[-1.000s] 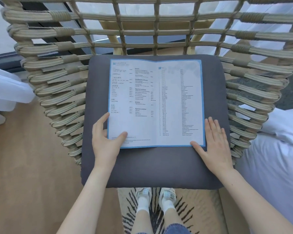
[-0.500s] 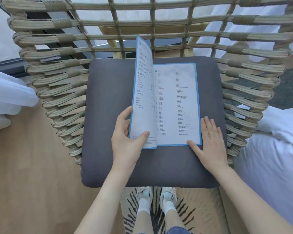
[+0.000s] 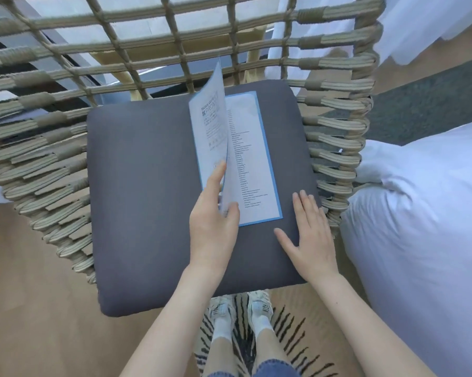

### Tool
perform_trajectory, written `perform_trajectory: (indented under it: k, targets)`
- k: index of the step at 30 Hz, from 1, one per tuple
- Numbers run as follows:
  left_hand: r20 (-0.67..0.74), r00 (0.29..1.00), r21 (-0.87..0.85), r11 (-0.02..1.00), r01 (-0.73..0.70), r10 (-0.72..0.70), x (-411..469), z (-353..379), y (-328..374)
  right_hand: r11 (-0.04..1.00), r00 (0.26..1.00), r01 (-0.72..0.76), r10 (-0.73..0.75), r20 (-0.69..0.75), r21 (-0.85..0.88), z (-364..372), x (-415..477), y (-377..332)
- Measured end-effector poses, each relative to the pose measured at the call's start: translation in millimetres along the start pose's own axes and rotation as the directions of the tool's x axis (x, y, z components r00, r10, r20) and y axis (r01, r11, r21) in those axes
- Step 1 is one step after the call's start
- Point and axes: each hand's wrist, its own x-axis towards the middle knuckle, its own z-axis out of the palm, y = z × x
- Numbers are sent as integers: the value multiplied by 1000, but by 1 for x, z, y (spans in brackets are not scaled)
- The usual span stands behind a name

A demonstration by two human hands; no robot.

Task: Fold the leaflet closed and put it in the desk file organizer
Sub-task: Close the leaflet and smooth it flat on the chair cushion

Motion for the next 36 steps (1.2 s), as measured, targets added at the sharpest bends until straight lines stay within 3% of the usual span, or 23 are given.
perform_trajectory:
  k: [5,9,14,36]
  targets:
    - [47,996,191,978,-83,76,-3,34,5,996,996,-84,84,17,-27,9,-18,6]
    - [115,971,400,885,-239,210,-3,57,-7,995,995,-100,101,19,-19,17,-18,12]
    - [189,933,529,769,-359,306,-2,77,-33,997,997,-78,78,-19,-11,23,-17,17]
    - [245,885,530,710,-463,395,8,85,-92,999,994,-49,47,-99,-16,31,-17,20]
